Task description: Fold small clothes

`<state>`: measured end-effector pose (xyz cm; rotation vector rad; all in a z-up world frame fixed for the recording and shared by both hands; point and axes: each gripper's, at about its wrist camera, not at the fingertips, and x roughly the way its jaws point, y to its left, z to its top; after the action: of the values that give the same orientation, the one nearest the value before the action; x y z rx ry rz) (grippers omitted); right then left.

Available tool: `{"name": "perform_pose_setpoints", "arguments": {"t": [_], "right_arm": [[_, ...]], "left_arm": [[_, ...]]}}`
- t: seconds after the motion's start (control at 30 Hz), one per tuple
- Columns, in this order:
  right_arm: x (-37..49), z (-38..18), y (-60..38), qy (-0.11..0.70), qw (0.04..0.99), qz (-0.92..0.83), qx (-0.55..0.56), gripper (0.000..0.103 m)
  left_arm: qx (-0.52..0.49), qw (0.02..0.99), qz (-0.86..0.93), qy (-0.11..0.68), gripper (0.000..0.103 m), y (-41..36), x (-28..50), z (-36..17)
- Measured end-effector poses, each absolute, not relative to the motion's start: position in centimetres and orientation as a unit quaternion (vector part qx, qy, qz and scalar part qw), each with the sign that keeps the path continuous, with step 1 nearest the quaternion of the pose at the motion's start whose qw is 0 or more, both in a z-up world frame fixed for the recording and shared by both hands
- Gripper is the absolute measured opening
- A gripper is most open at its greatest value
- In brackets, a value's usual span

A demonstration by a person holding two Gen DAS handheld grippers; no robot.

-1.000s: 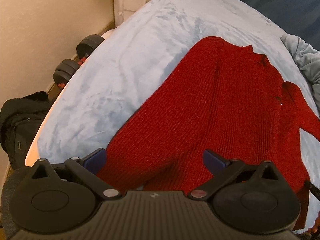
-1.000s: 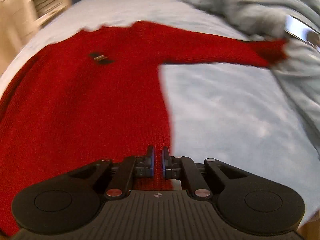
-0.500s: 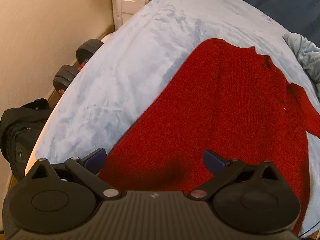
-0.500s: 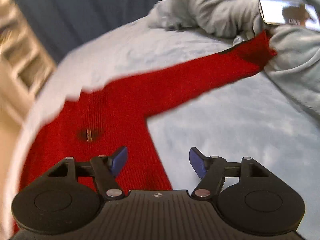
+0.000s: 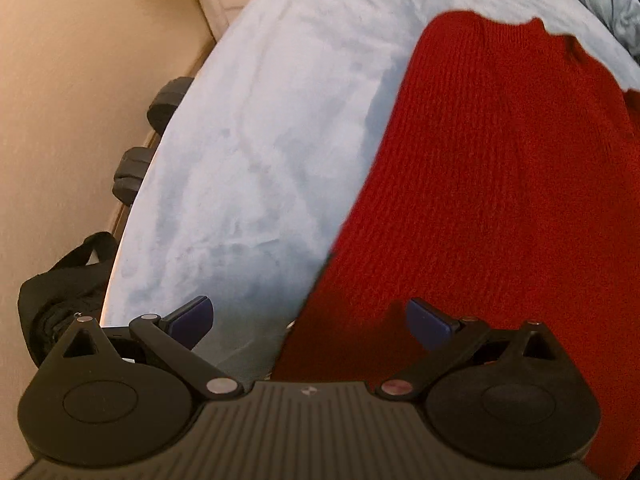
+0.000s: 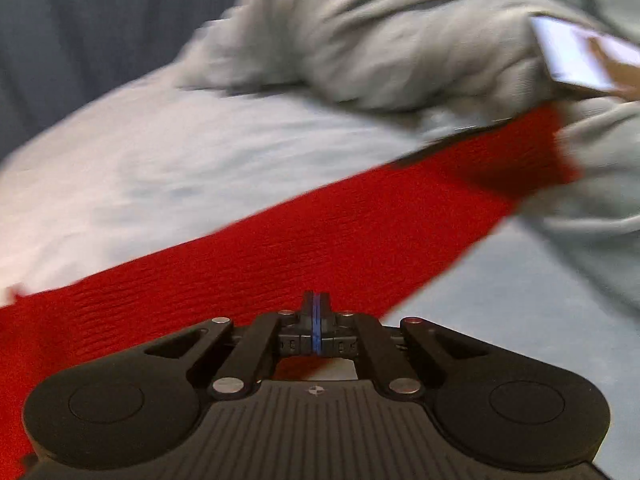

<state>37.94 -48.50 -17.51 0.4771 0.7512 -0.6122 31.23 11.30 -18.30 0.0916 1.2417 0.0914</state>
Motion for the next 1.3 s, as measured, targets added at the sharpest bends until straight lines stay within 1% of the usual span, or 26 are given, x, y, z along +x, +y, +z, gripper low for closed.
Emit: {"name": "perform_pose_setpoints", "arguments": {"t": [0.03, 0.07, 0.17, 0.27, 0.3, 0.33, 0.37, 0.4, 0.5, 0.53, 0.67, 0.73, 0.8, 0.9, 1.0, 1.1, 1.2, 1.3], "right_arm": [[37.3, -17.5, -49.2, 0.359, 0.855, -0.293, 0.232, 0.001], [36.3, -17.5, -49.8, 0.358, 0.857, -0.274, 0.249, 0.004], [32.9, -17.2, -49.2, 0.367, 0.856, -0.216, 0.294, 0.005], [29.2, -17.2, -45.1, 0.388, 0.861, -0.163, 0.284, 0.008], [28.1, -17.4, -43.7, 0.397, 0.862, -0.149, 0.277, 0.008], [26.8, -17.4, -42.1, 0.406, 0.862, -0.136, 0.27, 0.008], [25.6, -17.4, -40.5, 0.417, 0.861, -0.124, 0.262, 0.008], [24.4, -17.3, -39.0, 0.425, 0.861, -0.113, 0.257, 0.008], [21.3, -16.6, -35.7, 0.43, 0.859, -0.093, 0.262, 0.008], [20.4, -16.1, -35.0, 0.426, 0.86, -0.085, 0.27, 0.008], [18.1, -13.5, -33.5, 0.405, 0.873, -0.062, 0.266, 0.008], [18.3, -12.4, -33.0, 0.393, 0.881, -0.055, 0.259, 0.008], [18.2, -11.6, -32.9, 0.384, 0.886, -0.047, 0.257, 0.008], [18.7, -11.4, -32.8, 0.385, 0.885, -0.042, 0.258, 0.008], [18.8, -11.9, -32.7, 0.393, 0.881, -0.041, 0.26, 0.008], [18.8, -12.5, -32.8, 0.4, 0.877, -0.04, 0.264, 0.008], [18.7, -13.5, -33.0, 0.404, 0.873, -0.037, 0.272, 0.008], [18.5, -14.7, -33.5, 0.413, 0.862, -0.038, 0.291, 0.008]], "left_arm": [[0.043, 0.81, 0.039, 0.584, 0.103, 11.8, 31.0, -18.5], [0.042, 0.807, 0.034, 0.588, 0.103, 12.5, 30.6, -18.8], [0.024, 0.783, 0.005, 0.621, 0.103, 13.6, 29.6, -20.4], [0.011, 0.79, -0.006, 0.613, 0.102, 13.6, 28.6, -21.4], [-0.001, 0.792, -0.008, 0.61, 0.09, 13.5, 28.5, -21.4], [-0.02, 0.795, -0.02, 0.605, 0.058, 13.5, 28.5, -20.9], [-0.035, 0.799, -0.032, 0.599, 0.032, 13.4, 28.4, -20.1], [-0.044, 0.804, -0.038, 0.592, 0.014, 13.2, 28.4, -19.0], [-0.023, 0.849, -0.019, 0.527, 0.012, 14.1, 28.6, -14.8], [-0.015, 0.864, -0.001, 0.504, 0.012, 15.3, 29.4, -13.1], [-0.008, 0.884, 0.103, 0.455, 0.012, 21.9, 34.2, -7.8], [-0.004, 0.884, 0.142, 0.446, 0.012, 24.5, 36.8, -5.9], [-0.004, 0.877, 0.162, 0.452, 0.012, 25.7, 39.5, -4.7], [0.009, 0.873, 0.183, 0.452, 0.012, 25.6, 42.8, -3.8], [0.008, 0.868, 0.165, 0.469, 0.012, 23.0, 45.2, -3.4], [-0.001, 0.86, 0.12, 0.497, 0.012, 18.1, 47.2, -3.0], [-0.018, 0.854, 0.05, 0.517, 0.012, 11.1, 48.8, -2.2], [-0.02, 0.85, -0.032, 0.525, 0.013, 1.8, 50.6, -1.7]]}}
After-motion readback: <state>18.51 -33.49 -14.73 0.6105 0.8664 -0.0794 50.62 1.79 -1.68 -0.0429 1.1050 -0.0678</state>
